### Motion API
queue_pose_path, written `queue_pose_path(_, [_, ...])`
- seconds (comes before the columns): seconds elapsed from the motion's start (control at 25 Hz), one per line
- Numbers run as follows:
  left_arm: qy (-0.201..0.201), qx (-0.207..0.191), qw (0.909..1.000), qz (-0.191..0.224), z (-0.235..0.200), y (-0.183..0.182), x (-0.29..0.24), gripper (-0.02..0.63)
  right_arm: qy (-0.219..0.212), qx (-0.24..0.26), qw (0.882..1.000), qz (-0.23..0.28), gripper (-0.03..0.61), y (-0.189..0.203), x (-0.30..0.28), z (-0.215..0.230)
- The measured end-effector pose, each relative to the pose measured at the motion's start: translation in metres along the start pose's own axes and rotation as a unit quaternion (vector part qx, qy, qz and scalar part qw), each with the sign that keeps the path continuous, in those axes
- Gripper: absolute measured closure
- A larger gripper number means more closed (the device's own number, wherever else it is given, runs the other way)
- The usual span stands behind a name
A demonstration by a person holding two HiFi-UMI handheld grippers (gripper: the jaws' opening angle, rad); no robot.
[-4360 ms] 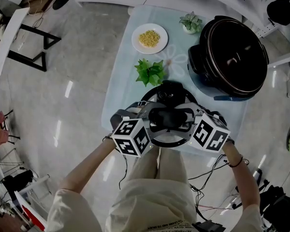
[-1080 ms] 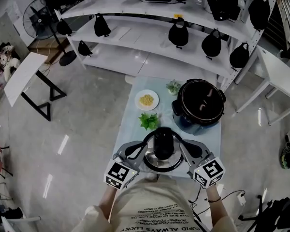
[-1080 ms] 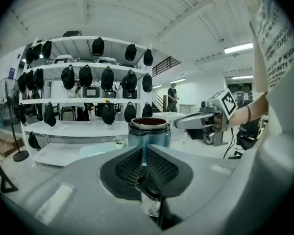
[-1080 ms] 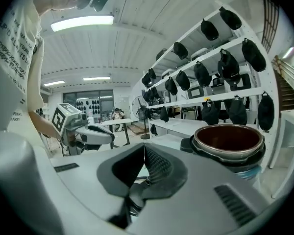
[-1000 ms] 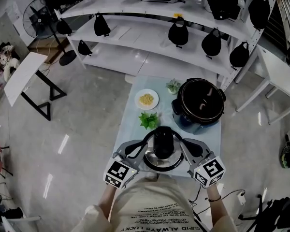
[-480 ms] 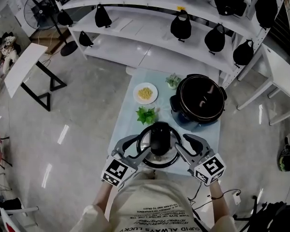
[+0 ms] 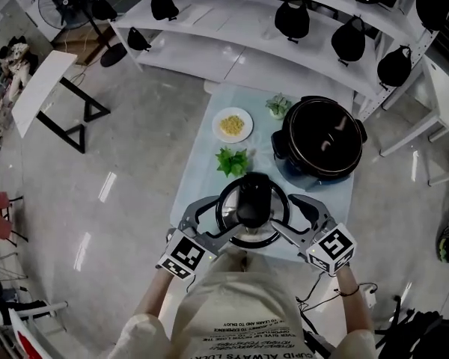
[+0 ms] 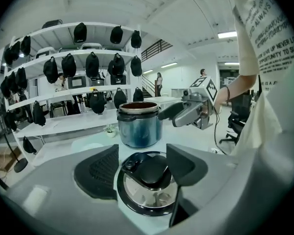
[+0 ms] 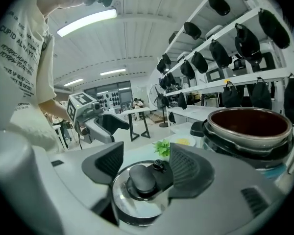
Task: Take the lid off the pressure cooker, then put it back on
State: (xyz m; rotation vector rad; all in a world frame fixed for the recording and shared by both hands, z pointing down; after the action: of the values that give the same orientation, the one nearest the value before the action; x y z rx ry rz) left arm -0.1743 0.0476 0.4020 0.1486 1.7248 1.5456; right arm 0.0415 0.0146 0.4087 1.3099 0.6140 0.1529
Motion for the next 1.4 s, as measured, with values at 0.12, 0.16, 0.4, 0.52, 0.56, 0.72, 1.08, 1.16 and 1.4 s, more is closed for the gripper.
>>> queue_pose_path(0.12, [0.016, -0.014, 0.9996, -0.018, -0.001, 0.004, -0.008, 0.324, -0.016, 0.007, 1.000, -0.014, 0.296, 0.005, -0.007, 0.002])
queue_pose_path(0.16, [0.022, -0.017, 0.9993, -0.024, -0.001, 0.007, -0.011, 0.322, -0.021, 0.011, 0.999, -0.021, 0.294, 0.008, -0.010, 0.002])
queue_pose_path(0.4, [0.061, -0.041, 0.9958, -0.054, -0.003, 0.022, -0.033, 0.319, -0.053, 0.037, 0.996, -0.067, 0.285, 0.030, -0.029, 0.002])
queue_pose_path(0.52, [0.080, -0.049, 0.9936, -0.063, -0.006, 0.030, -0.045, 0.319, -0.058, 0.041, 0.994, -0.084, 0.285, 0.040, -0.040, 0.004])
queue_pose_path(0.56, [0.087, -0.052, 0.9926, -0.067, -0.006, 0.033, -0.048, 0.319, -0.062, 0.040, 0.993, -0.089, 0.285, 0.043, -0.043, 0.004])
queue_pose_path(0.72, [0.112, -0.062, 0.9883, -0.083, -0.006, 0.045, -0.058, 0.319, -0.071, 0.044, 0.991, -0.107, 0.285, 0.054, -0.054, 0.002])
queue_pose_path(1.08, [0.154, -0.088, 0.9783, -0.108, -0.005, 0.062, -0.079, 0.319, -0.080, 0.061, 0.986, -0.131, 0.285, 0.072, -0.068, 0.004])
queue_pose_path(1.16, [0.163, -0.094, 0.9758, -0.112, -0.004, 0.065, -0.085, 0.319, -0.087, 0.063, 0.985, -0.136, 0.284, 0.076, -0.070, 0.004])
queue_pose_path(1.4, [0.187, -0.108, 0.9684, -0.125, -0.001, 0.074, -0.099, 0.319, -0.110, 0.078, 0.979, -0.153, 0.284, 0.086, -0.079, 0.003])
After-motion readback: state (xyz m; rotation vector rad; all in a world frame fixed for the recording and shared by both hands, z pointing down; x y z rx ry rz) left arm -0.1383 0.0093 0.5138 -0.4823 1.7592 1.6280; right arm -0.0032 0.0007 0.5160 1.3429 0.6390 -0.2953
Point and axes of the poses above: the fingertips, and each gripper's own axes: x backward along the fingers, z to its right, y out of its underside, the point moved 8 cm from there along x, backward along the fingers, and after that the axes turned 2 degrees about y, right-handed, at the moved point
